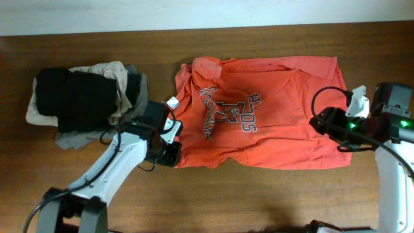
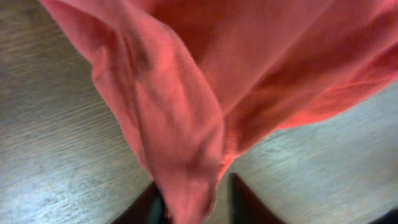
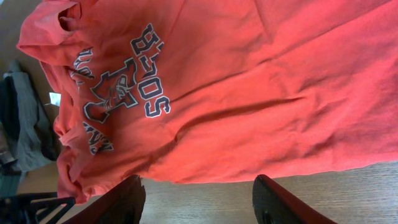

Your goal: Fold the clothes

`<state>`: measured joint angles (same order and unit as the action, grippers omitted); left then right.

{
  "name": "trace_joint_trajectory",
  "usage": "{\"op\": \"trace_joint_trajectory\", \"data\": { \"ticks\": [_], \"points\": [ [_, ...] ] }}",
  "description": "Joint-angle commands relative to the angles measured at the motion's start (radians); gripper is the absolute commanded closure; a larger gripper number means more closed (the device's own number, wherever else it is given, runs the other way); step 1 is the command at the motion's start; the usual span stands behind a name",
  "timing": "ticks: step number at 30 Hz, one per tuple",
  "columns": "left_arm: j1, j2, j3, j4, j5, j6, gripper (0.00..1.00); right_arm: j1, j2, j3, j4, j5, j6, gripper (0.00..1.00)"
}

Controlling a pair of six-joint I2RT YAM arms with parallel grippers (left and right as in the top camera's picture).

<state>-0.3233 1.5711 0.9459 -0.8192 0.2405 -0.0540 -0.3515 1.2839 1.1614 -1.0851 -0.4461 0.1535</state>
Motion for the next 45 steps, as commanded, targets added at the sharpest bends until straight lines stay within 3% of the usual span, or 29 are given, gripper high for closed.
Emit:
{"op": "trace_joint_trajectory", "data": {
  "ticks": [1, 3, 8, 12, 16, 20, 27, 30, 36, 45],
  "points": [
    [-0.001, 0.047, -0.016, 0.006, 0.039, -0.001, 0.9, 0.006, -0.001, 0.014, 0.003, 0.013, -0.007, 0.4],
    [-0.001, 0.043, 0.002, -0.019, 0.119, 0.002, 1.0, 0.006, -0.001, 0.014, 0.003, 0.013, -0.007, 0.4],
    [-0.001, 0.039, 0.233, -0.275, 0.39, 0.001, 1.0, 0.006, -0.001, 0.014, 0.002, 0.013, -0.007, 0.42],
    [0.01, 0.037, 0.494, -0.436, 0.369, 0.001, 1.0, 0.006, -0.001, 0.014, 0.004, 0.013, -0.007, 0.43],
    [0.055, 0.037, 0.643, -0.422, 0.228, -0.003, 1.0, 0.006, -0.001, 0.014, 0.007, 0.013, -0.007, 0.42],
    [0.105, 0.087, 0.629, -0.348, 0.098, -0.014, 0.99, 0.006, -0.001, 0.014, 0.007, 0.013, -0.007, 0.43],
    [0.116, 0.32, 0.607, -0.259, 0.069, -0.013, 0.91, 0.006, -0.001, 0.014, 0.007, 0.013, -0.007, 0.43],
    [0.116, 0.4, 0.607, -0.233, 0.074, -0.014, 0.98, 0.006, -0.001, 0.014, 0.006, 0.013, -0.007, 0.43],
    [0.115, 0.409, 0.608, -0.357, 0.112, -0.014, 0.99, 0.006, -0.001, 0.014, 0.004, 0.014, -0.008, 0.43],
    [0.055, 0.187, 0.608, -0.615, 0.138, 0.017, 1.0, 0.006, -0.001, 0.014, 0.011, 0.014, -0.008, 0.43]
  ]
}}
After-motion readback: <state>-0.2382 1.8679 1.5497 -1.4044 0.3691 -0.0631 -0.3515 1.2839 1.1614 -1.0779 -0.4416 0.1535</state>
